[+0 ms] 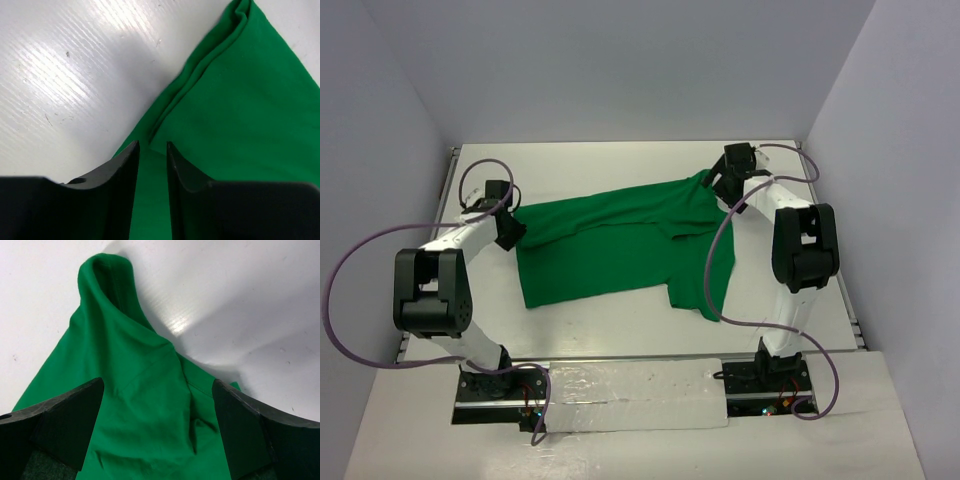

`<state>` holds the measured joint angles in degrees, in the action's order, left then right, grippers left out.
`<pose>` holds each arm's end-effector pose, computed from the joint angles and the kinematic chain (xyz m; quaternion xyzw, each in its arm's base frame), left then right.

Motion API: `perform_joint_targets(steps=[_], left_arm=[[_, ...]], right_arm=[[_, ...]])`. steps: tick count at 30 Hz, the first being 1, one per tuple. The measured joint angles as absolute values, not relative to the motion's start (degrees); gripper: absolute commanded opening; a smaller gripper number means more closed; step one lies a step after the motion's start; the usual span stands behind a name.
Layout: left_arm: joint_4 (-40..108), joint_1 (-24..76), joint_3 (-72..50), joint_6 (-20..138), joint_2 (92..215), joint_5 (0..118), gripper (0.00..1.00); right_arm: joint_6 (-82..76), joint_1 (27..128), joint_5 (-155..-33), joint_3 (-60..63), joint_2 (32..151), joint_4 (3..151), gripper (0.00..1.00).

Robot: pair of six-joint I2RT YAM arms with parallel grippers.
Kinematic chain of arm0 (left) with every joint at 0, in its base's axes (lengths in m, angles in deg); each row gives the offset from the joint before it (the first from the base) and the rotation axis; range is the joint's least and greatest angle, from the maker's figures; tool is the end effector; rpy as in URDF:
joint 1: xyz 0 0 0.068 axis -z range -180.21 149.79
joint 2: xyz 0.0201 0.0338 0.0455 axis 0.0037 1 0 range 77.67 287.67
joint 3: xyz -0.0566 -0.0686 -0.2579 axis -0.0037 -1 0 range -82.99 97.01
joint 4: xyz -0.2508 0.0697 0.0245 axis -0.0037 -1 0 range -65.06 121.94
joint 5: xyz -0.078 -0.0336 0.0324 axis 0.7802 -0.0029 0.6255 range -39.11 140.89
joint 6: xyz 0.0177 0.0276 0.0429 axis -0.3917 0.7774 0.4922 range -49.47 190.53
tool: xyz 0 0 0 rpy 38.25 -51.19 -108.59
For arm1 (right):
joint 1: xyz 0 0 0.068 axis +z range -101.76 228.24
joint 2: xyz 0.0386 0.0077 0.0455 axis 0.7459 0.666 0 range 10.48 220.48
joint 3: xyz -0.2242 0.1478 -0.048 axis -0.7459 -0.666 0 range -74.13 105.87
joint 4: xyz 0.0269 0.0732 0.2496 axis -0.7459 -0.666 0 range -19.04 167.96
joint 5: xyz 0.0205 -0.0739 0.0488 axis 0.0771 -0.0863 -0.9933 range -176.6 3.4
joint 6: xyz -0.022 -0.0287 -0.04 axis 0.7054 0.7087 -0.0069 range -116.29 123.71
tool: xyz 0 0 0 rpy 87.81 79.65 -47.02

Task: Fold and stack the t-shirts
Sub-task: Fold the flattened tshirt in 1/3 of the way

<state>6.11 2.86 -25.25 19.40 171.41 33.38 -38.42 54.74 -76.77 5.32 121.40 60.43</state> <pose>0.3217 -0.0066 0.1863 -0.4242 0.8605 0.0218 0.2814 0.4240 0.0422 0.2010 0.3141 0.8793 0.0705 0.3510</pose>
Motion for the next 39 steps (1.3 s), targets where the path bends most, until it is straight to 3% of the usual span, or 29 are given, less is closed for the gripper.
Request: perform_joint_targets(steps=[2,5,11,16,20,29,32,39], left_arm=[[5.89,2.86,-25.25,18.59,171.27,32.91,0.62],[4.98,2.86,-25.25,18.20,169.72,32.18,0.66],[5.06,2.92,-22.97,18.76,165.15,32.94,0.61],[6.26,3.83,-16.55,20.10,171.23,35.89,0.57],[7.50,5.01,-12.74,21.77,178.40,39.45,0.56],[8.08,5.44,-12.63,23.21,184.99,43.60,0.55],[8.02,5.42,-12.09,23.24,186.97,43.66,0.54],[8.49,5.42,-11.40,23.20,187.60,43.19,0.53]], right_arm=[[-38.32,54.74,-76.80,5.02,120.96,60.48,0.96],[-37.93,54.74,-76.88,4.34,119.79,60.45,0.96],[-37.33,54.74,-80.24,3.13,117.10,61.08,0.93],[-37.39,54.79,-84.03,3.07,117.67,61.59,0.87],[-36.88,54.79,-84.29,2.38,118.15,61.22,0.63],[-34.94,54.79,-83.60,-4.88,115.57,62.40,0.81],[-34.99,54.79,-82.96,-9.86,111.42,63.16,0.78],[-36.53,57.34,-83.94,-15.90,99.95,66.57,0.59]])
